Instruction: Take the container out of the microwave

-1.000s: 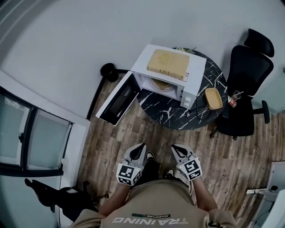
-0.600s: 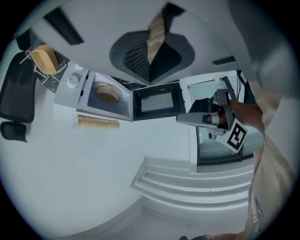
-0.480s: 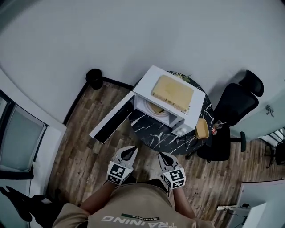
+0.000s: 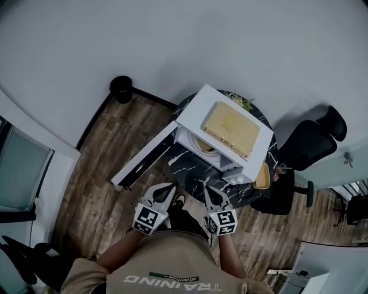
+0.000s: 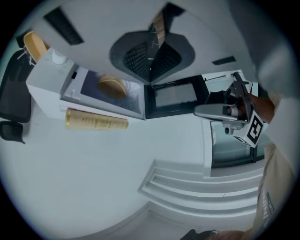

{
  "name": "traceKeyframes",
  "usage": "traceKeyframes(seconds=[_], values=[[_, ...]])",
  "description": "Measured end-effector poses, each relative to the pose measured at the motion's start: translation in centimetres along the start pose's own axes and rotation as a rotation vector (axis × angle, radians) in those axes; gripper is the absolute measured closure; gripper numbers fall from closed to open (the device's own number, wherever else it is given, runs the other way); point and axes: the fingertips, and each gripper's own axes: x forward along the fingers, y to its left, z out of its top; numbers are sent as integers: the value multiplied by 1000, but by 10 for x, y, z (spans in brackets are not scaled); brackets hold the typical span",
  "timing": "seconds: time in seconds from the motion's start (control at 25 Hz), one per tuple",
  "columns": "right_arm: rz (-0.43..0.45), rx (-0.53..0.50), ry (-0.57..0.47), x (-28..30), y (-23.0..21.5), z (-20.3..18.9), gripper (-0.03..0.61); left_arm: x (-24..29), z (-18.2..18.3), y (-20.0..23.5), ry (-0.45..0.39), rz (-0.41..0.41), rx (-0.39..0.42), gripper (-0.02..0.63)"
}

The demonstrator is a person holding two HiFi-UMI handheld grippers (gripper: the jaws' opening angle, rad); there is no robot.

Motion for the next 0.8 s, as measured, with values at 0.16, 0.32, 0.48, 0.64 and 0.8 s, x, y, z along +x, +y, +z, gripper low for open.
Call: traceKeyframes(seconds=[0.16,0.32,0.48,0.64,0.8], values=[[26,9,-3,42,-24,2,571,14,12,14,37,50,109,612],[20,-21,0,87,-52,9,571,34,32,32,42,87,117,612],[16,-78,23,126,-75,4,571,55,37,48,62,130,79,612],[-1,-167,31,159,-94,-2,571,72,33,53,79,157,41,612],[-55,-271,2,173,-106,2,571,74,21,57,122,179,42,612]])
